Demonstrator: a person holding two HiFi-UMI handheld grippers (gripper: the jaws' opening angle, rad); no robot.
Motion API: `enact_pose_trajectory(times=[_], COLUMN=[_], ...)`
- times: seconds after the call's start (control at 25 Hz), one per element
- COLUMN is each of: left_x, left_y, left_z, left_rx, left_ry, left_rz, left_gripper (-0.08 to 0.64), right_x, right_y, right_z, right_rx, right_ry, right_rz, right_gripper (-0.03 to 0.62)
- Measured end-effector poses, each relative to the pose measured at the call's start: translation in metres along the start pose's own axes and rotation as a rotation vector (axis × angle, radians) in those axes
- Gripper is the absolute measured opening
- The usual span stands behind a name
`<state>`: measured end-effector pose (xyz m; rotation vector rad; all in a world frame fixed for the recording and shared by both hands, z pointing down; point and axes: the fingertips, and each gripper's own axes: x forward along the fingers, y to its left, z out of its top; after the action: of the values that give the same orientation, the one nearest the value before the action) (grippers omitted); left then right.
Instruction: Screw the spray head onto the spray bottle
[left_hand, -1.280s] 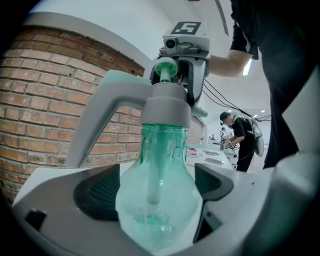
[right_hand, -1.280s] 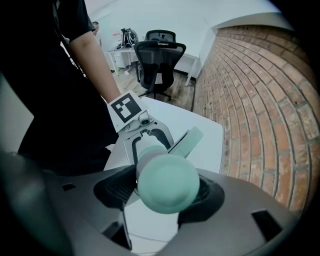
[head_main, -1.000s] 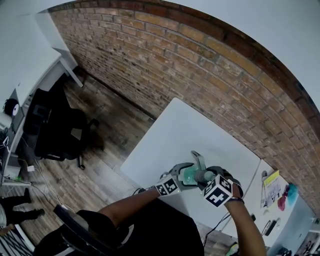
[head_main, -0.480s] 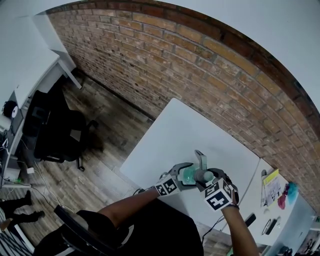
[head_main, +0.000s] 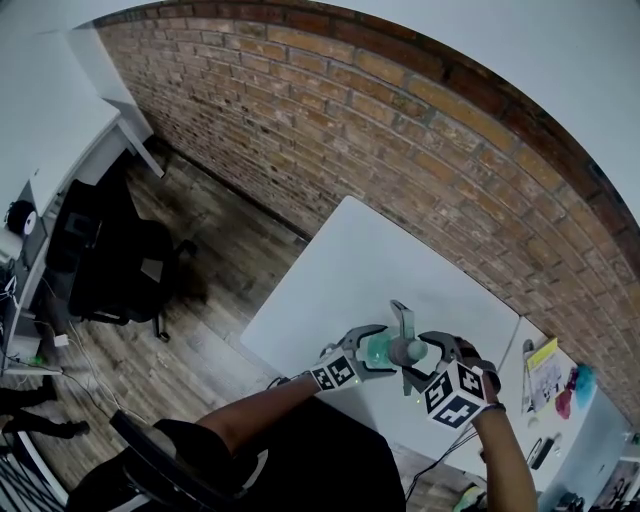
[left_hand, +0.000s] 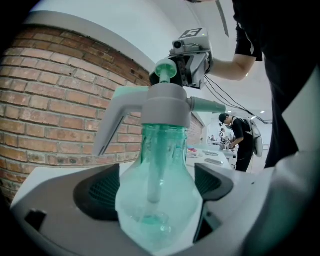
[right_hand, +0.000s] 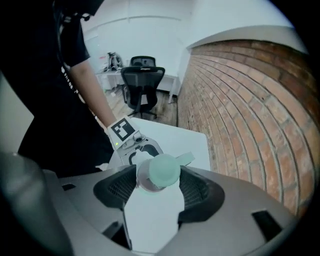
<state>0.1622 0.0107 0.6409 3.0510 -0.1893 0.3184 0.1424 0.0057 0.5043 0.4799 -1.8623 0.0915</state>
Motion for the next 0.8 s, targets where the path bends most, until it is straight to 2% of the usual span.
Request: enact_pose_trajectory(times=[0.12, 0.2, 0.44, 0.64, 0.8], left_x=[0.0, -0.001, 0.0, -0.001, 0.0], left_y=[0.0, 0.0, -0.001, 0.001, -0.001], left_z=[0.0, -0.001, -0.002, -0.001, 0.0], left_rx=[-0.003, -0.003, -0.005, 0.001, -0.008], left_ry=[0.001, 0.002, 0.012, 0.018, 0.016], left_rz=[-0.001, -0.003, -0.015, -0.02, -0.018], left_gripper=[0.463, 0.463, 0.463, 0.463, 0.463], right_x=[-0.005, -0.005, 0.009, 0.014, 0.019], right_y=[-0.002, 0.001, 0.01, 0.004, 0.013], right_z=[0.0, 0.0, -0.005, -0.014, -0.012], right_rx=[-0.235, -0.347, -0.535, -0.774, -0.827], right_ry=[0.048, 0.054, 0.09, 0.202, 0.182], right_rz=[0.007, 0.026, 0.079, 0.114, 0.163], right_gripper=[0.273, 0.273, 0.273, 0.273, 0.273])
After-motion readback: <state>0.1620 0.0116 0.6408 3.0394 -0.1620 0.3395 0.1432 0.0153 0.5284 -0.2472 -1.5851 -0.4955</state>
